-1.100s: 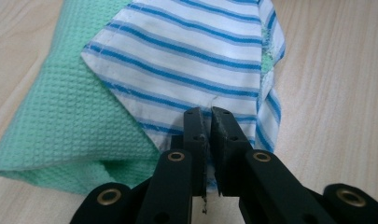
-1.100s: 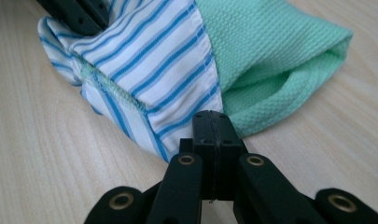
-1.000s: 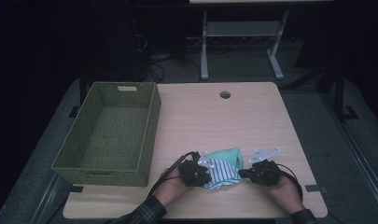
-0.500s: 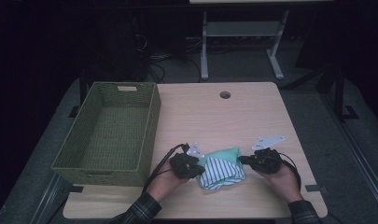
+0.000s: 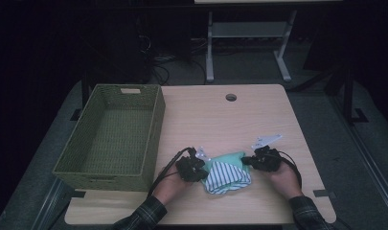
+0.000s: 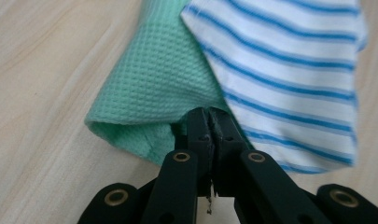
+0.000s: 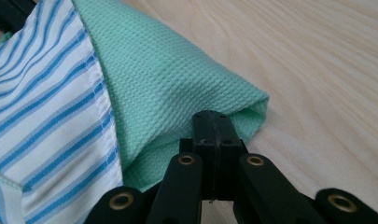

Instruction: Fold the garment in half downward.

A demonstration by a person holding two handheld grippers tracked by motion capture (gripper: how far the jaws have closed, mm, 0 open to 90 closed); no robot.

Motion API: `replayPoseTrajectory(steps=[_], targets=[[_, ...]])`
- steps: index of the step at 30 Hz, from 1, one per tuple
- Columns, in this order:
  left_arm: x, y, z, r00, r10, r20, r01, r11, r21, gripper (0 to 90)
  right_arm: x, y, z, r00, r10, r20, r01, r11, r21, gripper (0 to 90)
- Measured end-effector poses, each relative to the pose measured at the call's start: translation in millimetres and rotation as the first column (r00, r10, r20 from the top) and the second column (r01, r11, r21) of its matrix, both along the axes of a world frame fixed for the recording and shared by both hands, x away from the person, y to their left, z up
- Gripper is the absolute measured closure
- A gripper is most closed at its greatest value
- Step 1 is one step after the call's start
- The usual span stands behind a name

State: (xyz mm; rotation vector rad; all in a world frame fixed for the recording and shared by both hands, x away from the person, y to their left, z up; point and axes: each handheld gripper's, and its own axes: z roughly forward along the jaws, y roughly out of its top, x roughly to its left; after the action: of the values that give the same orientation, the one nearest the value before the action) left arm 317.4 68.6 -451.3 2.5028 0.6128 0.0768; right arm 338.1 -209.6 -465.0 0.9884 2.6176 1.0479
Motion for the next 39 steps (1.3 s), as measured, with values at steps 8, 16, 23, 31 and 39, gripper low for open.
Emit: replayPoseTrajectory(steps=[8, 16, 23, 31, 39], targets=[[9.1, 0.3, 0.3, 0.9998, 0.018, 0.001, -0.018, 0.9998, 0.008, 88.4, -6.2, -1.7, 0.1, 1.0, 0.008, -0.002, -0.008, 0.9999, -0.008, 89.9], [22.9, 1.7, 0.4, 0.999, 0.044, 0.009, -0.044, 0.9989, 0.015, 88.3, -10.4, -2.1, 0.6, 0.9999, 0.013, -0.005, -0.014, 0.9998, -0.017, 89.9], [36.2, 0.7, -0.3, 0.9983, 0.059, -0.001, -0.059, 0.9983, 0.003, 88.4, -19.2, 0.2, 0.2, 0.9995, 0.029, -0.009, -0.03, 0.9993, -0.025, 89.9], [48.1, -5.1, -0.7, 0.9983, 0.057, 0.003, -0.057, 0.9984, 0.0, 88.3, -26.0, 1.2, 0.5, 0.9992, 0.037, -0.016, -0.037, 0.999, -0.024, 89.9], [61.6, -12.9, -1.0, 0.9992, 0.038, 0.014, -0.038, 0.9993, 0.0, 88.4, -36.9, 3.9, 0.3, 0.9981, 0.057, -0.023, -0.058, 0.9982, -0.016, 89.9]])
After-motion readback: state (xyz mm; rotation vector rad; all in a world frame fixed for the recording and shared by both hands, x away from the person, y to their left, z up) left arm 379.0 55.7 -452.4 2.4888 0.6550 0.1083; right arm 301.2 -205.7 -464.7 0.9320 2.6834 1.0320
